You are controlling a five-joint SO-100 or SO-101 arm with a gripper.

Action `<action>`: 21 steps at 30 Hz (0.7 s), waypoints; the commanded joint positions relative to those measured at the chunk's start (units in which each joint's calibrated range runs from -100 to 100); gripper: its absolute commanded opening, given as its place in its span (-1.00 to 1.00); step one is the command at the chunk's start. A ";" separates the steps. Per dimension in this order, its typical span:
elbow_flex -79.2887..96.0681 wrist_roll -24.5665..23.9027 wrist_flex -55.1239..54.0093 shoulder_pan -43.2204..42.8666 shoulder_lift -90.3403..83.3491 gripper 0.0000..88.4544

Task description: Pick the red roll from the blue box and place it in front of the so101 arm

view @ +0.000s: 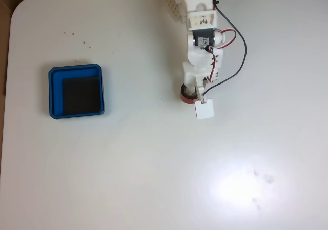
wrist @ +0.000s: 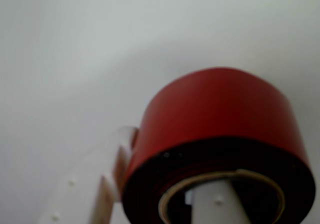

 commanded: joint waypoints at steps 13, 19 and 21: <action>0.08 0.03 -1.17 0.71 2.96 -0.98; 0.08 -0.06 -1.25 0.71 3.29 -0.98; 0.08 0.03 -1.25 0.71 3.29 -0.98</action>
